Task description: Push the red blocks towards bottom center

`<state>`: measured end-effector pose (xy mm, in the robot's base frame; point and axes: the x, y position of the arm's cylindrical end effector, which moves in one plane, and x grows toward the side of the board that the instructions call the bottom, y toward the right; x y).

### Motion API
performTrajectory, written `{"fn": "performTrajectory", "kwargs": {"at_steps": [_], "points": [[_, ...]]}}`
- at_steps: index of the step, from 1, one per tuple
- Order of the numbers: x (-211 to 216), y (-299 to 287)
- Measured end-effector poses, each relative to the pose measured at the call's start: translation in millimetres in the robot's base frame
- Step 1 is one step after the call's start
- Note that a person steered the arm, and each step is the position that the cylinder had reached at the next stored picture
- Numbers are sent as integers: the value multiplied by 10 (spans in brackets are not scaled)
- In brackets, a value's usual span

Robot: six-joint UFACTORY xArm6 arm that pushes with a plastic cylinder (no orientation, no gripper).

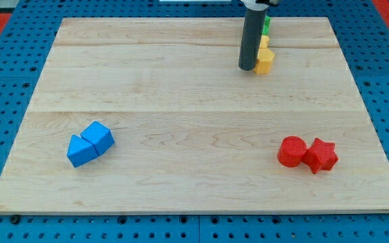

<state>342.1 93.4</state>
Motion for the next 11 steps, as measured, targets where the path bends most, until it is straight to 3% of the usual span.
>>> {"fn": "performTrajectory", "kwargs": {"at_steps": [1,4,6,8,11], "points": [[556,100],[1696,1441],[2025,1128],[1985,595],[2139,-610]]}}
